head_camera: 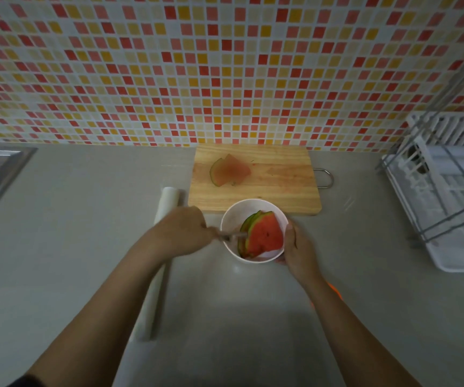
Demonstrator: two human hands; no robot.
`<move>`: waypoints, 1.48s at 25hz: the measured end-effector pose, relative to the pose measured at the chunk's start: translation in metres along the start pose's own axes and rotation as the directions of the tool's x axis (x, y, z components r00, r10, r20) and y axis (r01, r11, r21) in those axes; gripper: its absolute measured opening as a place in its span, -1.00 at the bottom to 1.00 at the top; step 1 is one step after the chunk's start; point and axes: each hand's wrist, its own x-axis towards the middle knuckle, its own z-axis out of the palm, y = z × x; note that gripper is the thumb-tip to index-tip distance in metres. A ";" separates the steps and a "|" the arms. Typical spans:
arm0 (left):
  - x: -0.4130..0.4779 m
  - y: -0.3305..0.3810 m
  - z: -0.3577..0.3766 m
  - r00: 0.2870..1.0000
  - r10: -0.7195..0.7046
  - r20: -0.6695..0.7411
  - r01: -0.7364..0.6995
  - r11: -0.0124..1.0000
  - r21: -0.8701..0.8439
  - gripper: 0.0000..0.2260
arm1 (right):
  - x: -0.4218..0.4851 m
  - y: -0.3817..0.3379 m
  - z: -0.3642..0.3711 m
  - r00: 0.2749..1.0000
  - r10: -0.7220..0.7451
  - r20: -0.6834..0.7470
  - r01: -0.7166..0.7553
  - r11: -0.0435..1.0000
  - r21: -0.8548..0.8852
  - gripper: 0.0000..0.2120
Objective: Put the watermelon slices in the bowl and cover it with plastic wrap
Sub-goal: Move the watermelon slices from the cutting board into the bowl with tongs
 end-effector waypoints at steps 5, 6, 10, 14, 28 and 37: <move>0.066 -0.014 -0.001 0.925 -0.284 -0.254 0.126 0.857 -0.500 -0.61 | 0.003 0.003 0.002 1.000 0.030 0.001 -0.030 0.998 0.055 -0.72; 0.080 -0.015 0.008 0.922 -0.336 -0.194 0.162 0.787 -0.595 -0.63 | 0.004 0.004 0.003 1.000 0.030 0.002 -0.030 0.998 0.057 -0.73; 0.117 -0.017 0.035 0.920 -0.379 -0.103 0.193 0.666 -0.720 -0.73 | 0.008 0.010 0.003 1.000 0.014 -0.015 -0.014 1.000 -0.019 -0.67; 0.116 -0.016 0.040 0.905 -0.377 -0.197 0.138 0.699 -0.702 -0.76 | -0.002 0.011 0.003 1.000 0.023 -0.013 -0.023 0.999 0.022 -0.70; -0.005 -0.024 0.050 0.985 0.083 -0.154 -0.129 0.940 -0.316 -0.68 | 0.004 0.011 0.004 0.999 0.037 -0.040 -0.035 0.998 0.048 -0.58; 0.028 -0.024 0.007 0.933 0.010 -0.359 -0.066 0.987 -0.145 -0.66 | 0.005 0.009 0.004 0.999 0.031 -0.024 -0.029 0.997 0.071 -0.64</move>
